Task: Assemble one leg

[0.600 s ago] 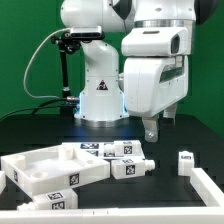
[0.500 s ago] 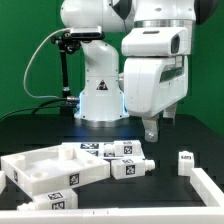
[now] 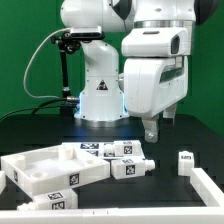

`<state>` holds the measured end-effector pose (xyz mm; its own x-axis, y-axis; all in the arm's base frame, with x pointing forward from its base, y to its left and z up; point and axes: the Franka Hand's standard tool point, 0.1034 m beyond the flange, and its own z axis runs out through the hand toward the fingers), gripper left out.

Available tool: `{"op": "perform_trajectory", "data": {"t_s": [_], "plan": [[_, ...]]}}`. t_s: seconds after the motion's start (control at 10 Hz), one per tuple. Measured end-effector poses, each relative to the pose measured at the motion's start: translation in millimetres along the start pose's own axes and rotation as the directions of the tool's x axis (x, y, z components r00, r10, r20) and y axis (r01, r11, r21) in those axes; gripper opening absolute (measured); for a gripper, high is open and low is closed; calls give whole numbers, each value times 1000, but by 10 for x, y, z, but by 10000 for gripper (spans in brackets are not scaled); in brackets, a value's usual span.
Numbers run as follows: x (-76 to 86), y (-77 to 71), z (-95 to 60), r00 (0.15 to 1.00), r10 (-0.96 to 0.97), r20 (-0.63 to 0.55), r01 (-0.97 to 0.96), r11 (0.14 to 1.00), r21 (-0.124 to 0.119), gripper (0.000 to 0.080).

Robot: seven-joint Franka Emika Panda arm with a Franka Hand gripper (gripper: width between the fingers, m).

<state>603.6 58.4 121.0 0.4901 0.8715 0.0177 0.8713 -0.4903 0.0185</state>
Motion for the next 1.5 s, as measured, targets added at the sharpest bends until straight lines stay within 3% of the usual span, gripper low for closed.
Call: {"op": "perform_trajectory", "data": {"t_s": [0.2, 0.3, 0.4, 0.5, 0.6, 0.7, 1.0, 1.1, 1.2, 1.3, 1.5], "plan": [[-80, -8, -17, 1000, 7, 7, -7, 1000, 0, 649], [-153, -31, -8, 1000, -6, 1, 6, 1000, -13, 649], [-315, -83, 43, 999, -34, -4, 34, 999, -27, 649], [-502, -126, 106, 998, -60, 8, 60, 998, -12, 649], [-556, -153, 142, 998, -62, -9, 61, 997, -40, 649], [-580, -205, 177, 997, -70, -19, 69, 996, -55, 649], [-580, -207, 188, 997, -70, -14, 69, 997, -45, 649], [-579, -313, 250, 996, -84, -17, 83, 995, -49, 649], [-600, -528, 333, 994, -110, -13, 109, 993, -40, 649], [-636, -636, 380, 990, -137, -24, 135, 989, -53, 649], [-681, -633, 401, 990, -139, -27, 138, 989, -55, 649]]}}
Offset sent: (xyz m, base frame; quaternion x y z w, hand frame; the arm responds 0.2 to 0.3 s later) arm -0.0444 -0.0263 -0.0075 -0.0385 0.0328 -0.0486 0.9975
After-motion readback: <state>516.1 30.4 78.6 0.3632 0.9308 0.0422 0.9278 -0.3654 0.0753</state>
